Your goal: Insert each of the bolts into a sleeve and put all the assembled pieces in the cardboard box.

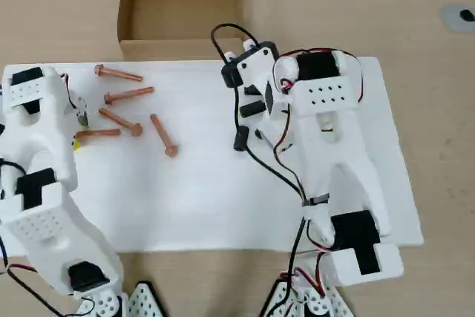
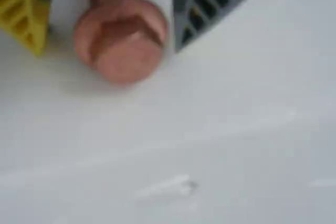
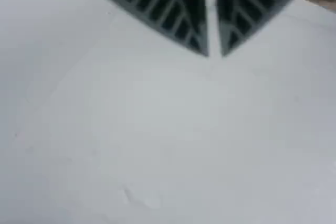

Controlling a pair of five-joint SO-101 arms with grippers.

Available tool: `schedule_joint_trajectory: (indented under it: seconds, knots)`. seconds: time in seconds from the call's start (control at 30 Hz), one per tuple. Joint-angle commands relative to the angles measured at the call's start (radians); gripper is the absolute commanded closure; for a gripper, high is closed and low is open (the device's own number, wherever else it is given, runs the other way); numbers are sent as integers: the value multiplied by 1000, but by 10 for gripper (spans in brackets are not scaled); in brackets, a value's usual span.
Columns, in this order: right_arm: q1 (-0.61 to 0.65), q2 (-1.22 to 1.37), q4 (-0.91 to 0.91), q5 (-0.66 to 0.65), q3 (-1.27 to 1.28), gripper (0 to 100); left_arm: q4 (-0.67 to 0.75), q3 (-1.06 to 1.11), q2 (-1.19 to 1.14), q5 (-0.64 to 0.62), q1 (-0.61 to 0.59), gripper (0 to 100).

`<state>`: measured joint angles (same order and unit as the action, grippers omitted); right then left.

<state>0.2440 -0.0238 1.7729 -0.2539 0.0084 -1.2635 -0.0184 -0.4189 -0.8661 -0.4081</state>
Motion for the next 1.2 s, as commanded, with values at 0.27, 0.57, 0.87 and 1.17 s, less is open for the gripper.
schedule_joint_trajectory:
  seconds: [0.27,0.57,0.87,1.17]
  knots:
    - [13,-10,15,-8,-4,989,11,-41,-21,58,29,981]
    - [13,-12,15,-8,-4,989,-31,-75,-19,97,29,994]
    - [13,-12,15,-8,-42,989,-307,-272,94,213,31,994]
    - [13,-5,-2,54,-229,989,-348,-242,369,479,41,994]
